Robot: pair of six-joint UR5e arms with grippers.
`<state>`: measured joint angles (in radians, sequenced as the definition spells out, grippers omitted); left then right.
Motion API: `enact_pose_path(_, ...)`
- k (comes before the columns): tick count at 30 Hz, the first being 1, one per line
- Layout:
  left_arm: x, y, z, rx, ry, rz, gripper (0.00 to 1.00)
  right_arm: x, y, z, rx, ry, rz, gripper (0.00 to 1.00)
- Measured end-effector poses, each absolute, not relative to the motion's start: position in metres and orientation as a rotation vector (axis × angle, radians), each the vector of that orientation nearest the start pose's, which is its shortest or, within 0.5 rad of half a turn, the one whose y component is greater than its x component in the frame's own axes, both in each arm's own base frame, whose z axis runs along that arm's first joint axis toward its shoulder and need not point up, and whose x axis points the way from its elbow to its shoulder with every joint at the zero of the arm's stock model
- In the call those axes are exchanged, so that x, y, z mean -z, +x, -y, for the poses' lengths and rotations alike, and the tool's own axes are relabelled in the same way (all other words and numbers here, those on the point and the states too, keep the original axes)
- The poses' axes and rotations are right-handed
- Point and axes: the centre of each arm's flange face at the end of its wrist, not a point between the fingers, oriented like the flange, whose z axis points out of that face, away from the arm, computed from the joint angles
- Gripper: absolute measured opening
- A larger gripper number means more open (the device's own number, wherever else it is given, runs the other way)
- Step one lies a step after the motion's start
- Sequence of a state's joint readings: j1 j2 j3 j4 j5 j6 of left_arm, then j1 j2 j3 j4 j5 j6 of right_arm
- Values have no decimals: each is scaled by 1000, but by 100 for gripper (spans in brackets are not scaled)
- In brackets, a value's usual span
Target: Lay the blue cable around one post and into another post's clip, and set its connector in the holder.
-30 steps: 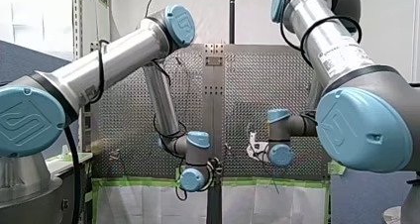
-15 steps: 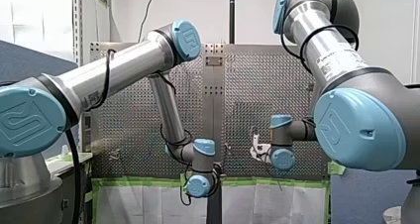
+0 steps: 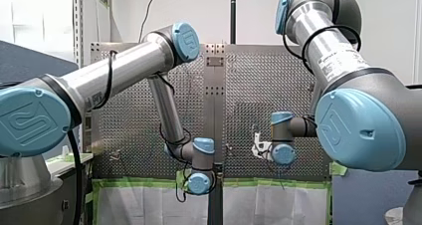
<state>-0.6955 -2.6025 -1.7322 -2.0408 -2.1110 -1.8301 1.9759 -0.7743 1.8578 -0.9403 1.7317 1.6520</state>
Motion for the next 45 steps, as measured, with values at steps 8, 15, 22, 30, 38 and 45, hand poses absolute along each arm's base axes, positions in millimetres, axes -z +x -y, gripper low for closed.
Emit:
enact_pose_path(8,81,416,448,256,-24,-1614,0,-1,335,479,-1298,1529,1240,18)
enact_pose_path(15,69,432,466,248,10,-1608,0,-5,333,489,-1284,1533,1251,18)
enact_pose_path(22,66,440,466,232,9,-1609,0,-10,332,501,-1293,1513,1255,18)
enact_pose_path(30,58,455,470,193,28,-1599,0,-13,327,510,-1305,1492,1261,18)
enact_pose_path(38,53,467,471,177,32,-1594,0,-15,325,515,-1314,1479,1257,18)
enact_pose_path(45,49,477,470,190,26,-1598,0,-15,322,517,-1316,1478,1258,18)
